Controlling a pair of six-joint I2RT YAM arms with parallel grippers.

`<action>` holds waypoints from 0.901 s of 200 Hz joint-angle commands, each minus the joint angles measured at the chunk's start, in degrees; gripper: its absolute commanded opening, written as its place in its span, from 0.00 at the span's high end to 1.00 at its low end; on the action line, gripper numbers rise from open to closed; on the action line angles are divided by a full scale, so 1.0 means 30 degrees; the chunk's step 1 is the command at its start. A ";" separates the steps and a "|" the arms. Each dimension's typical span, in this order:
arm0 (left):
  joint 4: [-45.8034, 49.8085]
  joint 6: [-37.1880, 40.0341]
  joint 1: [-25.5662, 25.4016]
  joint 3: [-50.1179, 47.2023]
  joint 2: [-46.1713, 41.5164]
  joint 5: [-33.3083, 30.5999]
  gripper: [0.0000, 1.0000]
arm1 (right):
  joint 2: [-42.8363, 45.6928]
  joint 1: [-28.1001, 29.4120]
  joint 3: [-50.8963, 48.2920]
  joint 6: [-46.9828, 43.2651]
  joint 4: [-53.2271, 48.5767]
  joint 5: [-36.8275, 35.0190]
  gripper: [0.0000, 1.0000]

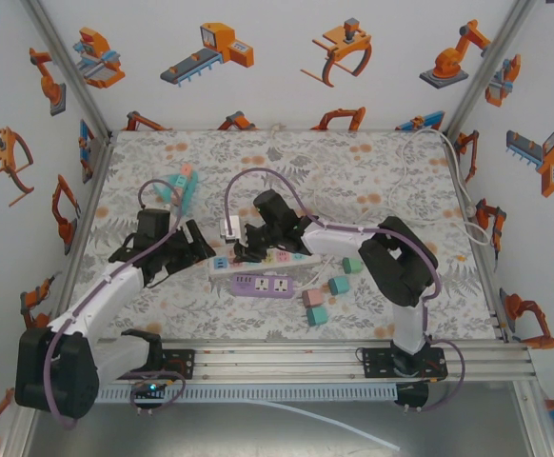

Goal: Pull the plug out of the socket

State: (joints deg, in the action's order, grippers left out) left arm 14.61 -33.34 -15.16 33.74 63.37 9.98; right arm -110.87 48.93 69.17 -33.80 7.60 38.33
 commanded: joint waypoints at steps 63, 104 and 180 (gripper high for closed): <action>-0.2500 -0.0370 0.0094 -0.0575 0.2272 0.1611 0.54 | 0.0355 -0.0024 -0.0108 0.1602 0.2480 0.0824 0.72; -0.2798 -0.0655 -0.0005 -0.0991 0.3072 0.1734 0.55 | 0.0385 -0.0040 -0.0348 0.2224 0.3416 0.0906 0.73; -0.2122 -0.1425 -0.0101 -0.1359 0.4085 -0.0306 0.59 | 0.0657 -0.0077 -0.0845 0.3872 0.5583 0.1302 0.78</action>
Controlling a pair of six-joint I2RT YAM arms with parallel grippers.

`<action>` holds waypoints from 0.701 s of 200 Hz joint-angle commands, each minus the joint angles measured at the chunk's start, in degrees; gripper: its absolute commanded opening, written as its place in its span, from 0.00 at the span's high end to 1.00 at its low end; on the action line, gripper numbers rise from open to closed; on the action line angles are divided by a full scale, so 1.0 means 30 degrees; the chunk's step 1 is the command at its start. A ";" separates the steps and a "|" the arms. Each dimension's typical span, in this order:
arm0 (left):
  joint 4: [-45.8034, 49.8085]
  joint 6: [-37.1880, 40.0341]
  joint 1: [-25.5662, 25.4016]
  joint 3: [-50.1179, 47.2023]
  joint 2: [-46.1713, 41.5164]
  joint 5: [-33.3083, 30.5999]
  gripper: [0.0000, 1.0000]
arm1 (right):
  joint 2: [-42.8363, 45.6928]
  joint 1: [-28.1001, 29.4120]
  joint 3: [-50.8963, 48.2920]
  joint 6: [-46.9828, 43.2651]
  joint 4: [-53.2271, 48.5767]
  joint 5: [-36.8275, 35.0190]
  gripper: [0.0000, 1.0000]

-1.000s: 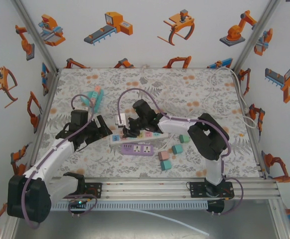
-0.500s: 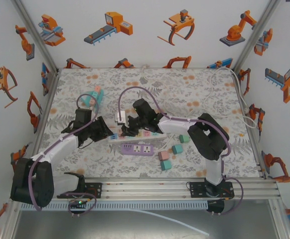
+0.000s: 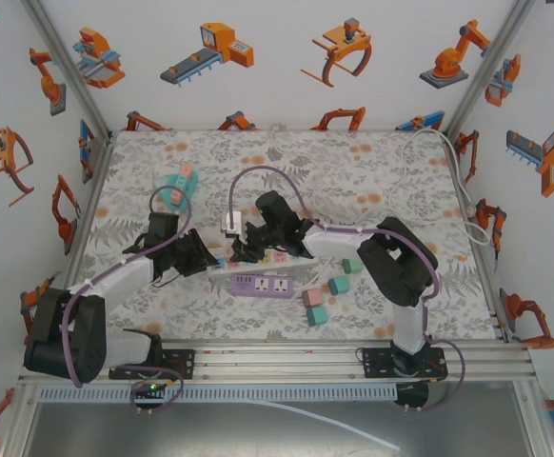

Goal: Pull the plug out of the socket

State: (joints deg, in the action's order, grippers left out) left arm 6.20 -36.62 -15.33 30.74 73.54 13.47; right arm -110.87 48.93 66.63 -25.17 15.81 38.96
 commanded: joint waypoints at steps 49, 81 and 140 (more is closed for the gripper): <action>0.0825 -0.0303 -0.0046 -0.0266 0.0731 -0.1671 0.58 | 0.0829 -0.0196 -0.0309 0.1325 0.3250 0.0931 0.79; 0.1133 -0.0250 -0.0045 0.0003 0.0150 -0.1741 0.58 | 0.1487 -0.0225 -0.0709 0.2341 0.3795 0.0167 0.79; 0.2423 0.0954 -0.0082 0.1268 -0.2805 -0.1433 0.56 | 0.5149 -0.0197 -0.2884 1.2871 0.6298 -0.6929 0.90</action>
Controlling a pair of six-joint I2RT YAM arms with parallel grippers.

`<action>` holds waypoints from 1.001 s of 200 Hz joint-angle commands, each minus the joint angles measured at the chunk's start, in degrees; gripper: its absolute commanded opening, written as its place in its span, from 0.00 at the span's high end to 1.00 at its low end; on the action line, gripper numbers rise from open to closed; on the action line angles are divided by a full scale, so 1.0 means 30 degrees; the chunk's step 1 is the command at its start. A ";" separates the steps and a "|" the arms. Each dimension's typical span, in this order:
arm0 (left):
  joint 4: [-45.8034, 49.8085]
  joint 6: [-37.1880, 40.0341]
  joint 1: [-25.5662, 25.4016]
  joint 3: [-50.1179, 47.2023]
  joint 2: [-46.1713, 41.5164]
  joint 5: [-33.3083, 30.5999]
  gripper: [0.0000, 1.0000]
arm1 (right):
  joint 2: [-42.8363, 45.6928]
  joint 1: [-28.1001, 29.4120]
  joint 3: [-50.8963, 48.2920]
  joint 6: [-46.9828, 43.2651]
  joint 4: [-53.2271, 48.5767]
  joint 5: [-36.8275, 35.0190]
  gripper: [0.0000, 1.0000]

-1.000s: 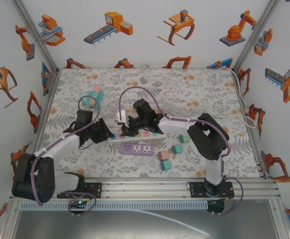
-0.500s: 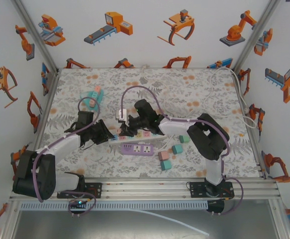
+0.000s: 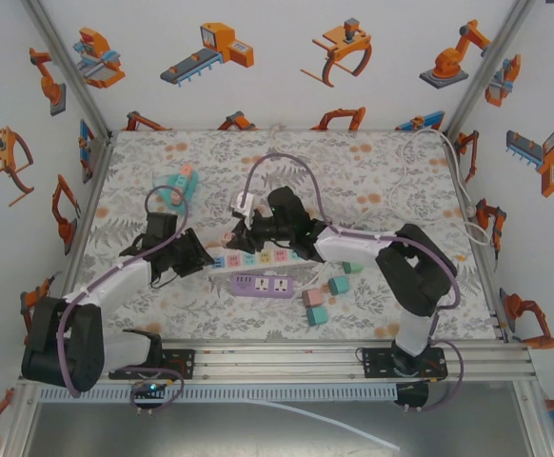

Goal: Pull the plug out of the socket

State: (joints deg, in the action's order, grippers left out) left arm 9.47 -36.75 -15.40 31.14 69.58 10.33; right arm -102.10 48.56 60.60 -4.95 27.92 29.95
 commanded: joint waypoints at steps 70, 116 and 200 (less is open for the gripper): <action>0.2198 0.5536 -0.0944 0.3386 -0.5892 0.2035 0.55 | 0.9659 0.0001 -0.4957 1.9161 -0.7028 -1.2175 0.92; 0.2234 1.0348 -0.3276 0.3955 -0.8071 0.5859 0.54 | 1.5722 -0.0191 -0.8531 2.2176 -1.3074 -1.3339 0.89; 0.3553 1.6318 -0.6729 0.4156 -0.8736 0.7897 0.47 | 2.7101 -0.0298 -1.5784 2.9404 -1.9034 -1.5249 0.89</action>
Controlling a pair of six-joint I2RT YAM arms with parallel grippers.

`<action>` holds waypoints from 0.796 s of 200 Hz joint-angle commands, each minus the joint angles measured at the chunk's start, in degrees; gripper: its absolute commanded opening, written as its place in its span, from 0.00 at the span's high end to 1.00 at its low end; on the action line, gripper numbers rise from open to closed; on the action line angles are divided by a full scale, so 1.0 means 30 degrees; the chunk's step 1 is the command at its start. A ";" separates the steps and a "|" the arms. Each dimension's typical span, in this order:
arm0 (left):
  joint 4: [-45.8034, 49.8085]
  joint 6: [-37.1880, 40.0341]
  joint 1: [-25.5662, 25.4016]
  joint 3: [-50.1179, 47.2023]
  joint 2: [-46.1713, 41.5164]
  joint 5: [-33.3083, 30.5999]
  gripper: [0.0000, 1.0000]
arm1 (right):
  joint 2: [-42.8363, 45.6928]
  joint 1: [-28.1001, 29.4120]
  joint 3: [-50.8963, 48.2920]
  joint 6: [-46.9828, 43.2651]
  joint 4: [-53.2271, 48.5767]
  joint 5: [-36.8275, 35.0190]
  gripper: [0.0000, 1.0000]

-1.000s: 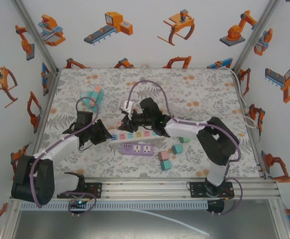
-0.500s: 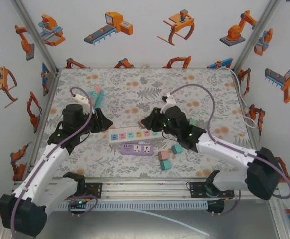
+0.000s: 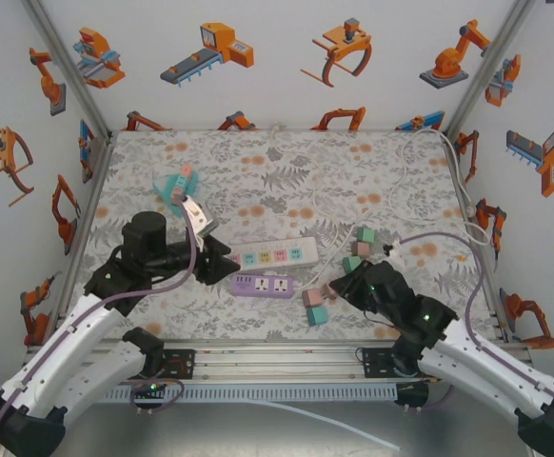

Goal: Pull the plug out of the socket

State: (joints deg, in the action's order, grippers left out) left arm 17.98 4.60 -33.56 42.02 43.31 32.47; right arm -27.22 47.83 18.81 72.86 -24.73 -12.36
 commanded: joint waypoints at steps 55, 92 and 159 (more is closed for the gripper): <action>0.0707 0.3036 -0.1543 0.0642 0.1315 -0.0228 0.43 | 0.3639 -0.0042 -0.4538 0.4810 0.0429 -0.0665 0.86; 0.0313 0.3044 -0.1783 0.0759 0.1998 -0.0640 0.42 | 0.1583 -0.0037 -0.4190 0.4983 0.0665 0.0046 0.68; -0.0139 0.2920 -0.1879 0.0635 0.2179 -0.1518 0.42 | -0.2846 -0.0037 -0.2545 0.4150 0.0793 0.0721 0.49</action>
State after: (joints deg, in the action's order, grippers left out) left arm 18.83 12.36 -38.76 42.33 50.13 28.84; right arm -32.71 47.75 9.87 86.56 -19.77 -10.70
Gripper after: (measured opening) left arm 0.579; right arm 0.492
